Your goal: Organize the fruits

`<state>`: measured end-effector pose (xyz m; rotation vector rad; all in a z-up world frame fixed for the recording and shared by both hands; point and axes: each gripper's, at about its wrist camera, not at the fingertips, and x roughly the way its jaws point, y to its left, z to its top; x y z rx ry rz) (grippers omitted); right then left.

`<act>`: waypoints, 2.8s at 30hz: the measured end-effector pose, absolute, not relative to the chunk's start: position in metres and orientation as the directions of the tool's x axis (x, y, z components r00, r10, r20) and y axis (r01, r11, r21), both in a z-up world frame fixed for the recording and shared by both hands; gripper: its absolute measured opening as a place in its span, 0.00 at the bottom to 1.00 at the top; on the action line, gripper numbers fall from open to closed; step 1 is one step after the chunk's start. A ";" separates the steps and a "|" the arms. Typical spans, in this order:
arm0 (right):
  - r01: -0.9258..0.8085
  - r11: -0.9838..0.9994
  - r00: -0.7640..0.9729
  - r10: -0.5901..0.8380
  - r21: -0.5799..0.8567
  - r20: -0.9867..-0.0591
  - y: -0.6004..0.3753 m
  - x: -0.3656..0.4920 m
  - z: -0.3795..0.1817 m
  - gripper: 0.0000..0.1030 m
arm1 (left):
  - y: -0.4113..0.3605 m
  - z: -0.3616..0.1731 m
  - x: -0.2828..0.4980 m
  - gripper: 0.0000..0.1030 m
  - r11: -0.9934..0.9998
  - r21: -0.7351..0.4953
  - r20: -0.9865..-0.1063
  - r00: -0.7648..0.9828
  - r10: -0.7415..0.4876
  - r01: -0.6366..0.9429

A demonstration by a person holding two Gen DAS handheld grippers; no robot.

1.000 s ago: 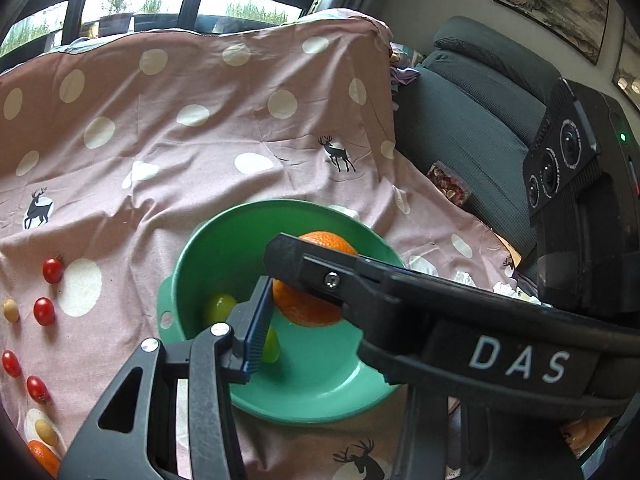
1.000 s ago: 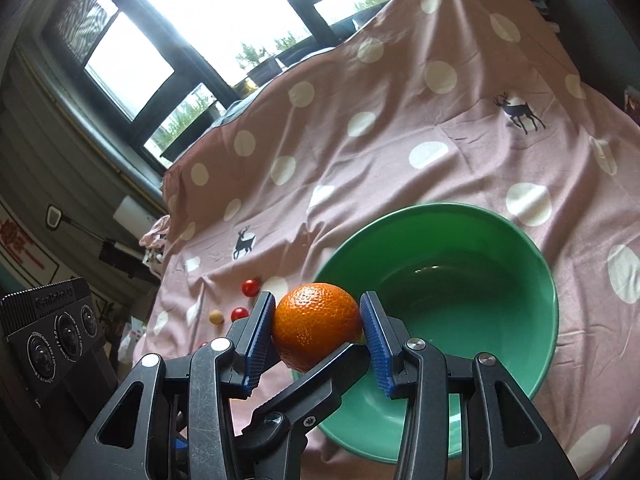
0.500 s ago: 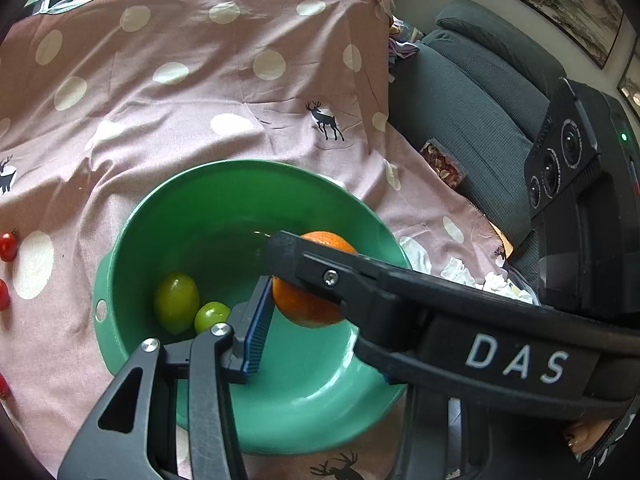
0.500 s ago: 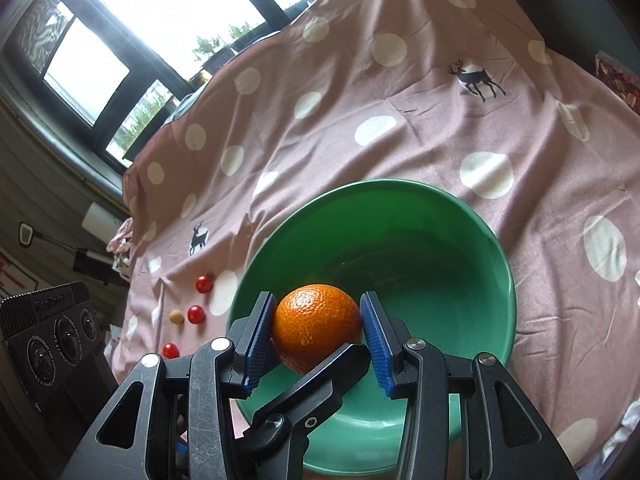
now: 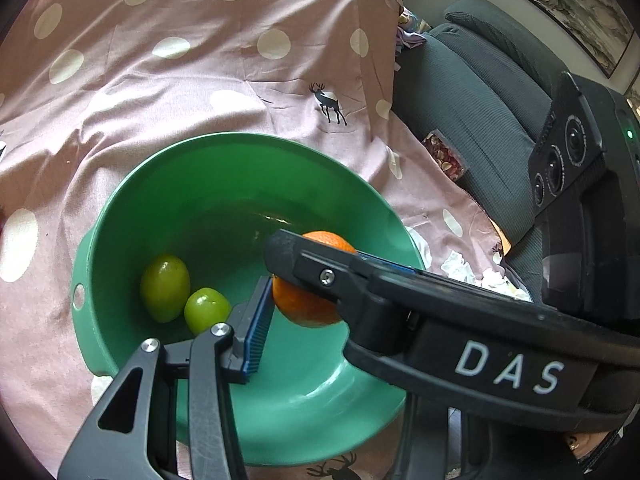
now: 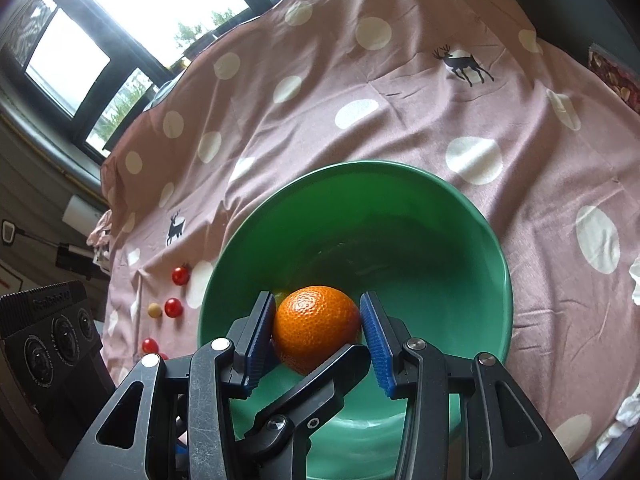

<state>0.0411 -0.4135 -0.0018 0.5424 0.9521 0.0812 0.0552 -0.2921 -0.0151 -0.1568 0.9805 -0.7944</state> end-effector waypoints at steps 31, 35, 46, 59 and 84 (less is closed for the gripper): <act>0.199 0.871 0.564 0.273 0.449 -0.779 -0.414 0.044 -0.009 0.45 | -0.300 -0.025 0.061 0.43 0.748 -0.439 -0.730 0.287 -0.620 0.498; 0.206 0.875 0.563 0.260 0.438 -0.784 -0.413 0.044 -0.009 0.45 | -0.299 -0.026 0.061 0.44 0.754 -0.437 -0.734 0.291 -0.614 0.490; 0.225 0.878 0.587 0.223 0.422 -0.778 -0.416 0.039 -0.001 0.45 | -0.285 -0.011 0.050 0.52 0.759 -0.427 -0.711 0.335 -0.618 0.492; 0.151 0.902 0.663 0.210 0.404 -0.718 -0.389 0.027 0.032 0.53 | -0.165 0.033 0.011 0.79 0.865 -0.370 -0.653 0.567 -0.502 0.340; -0.305 0.710 0.186 0.698 0.635 -0.691 -0.161 0.047 -0.027 0.64 | -0.002 -0.041 -0.013 0.64 0.940 -0.342 -0.821 0.490 -0.292 -0.012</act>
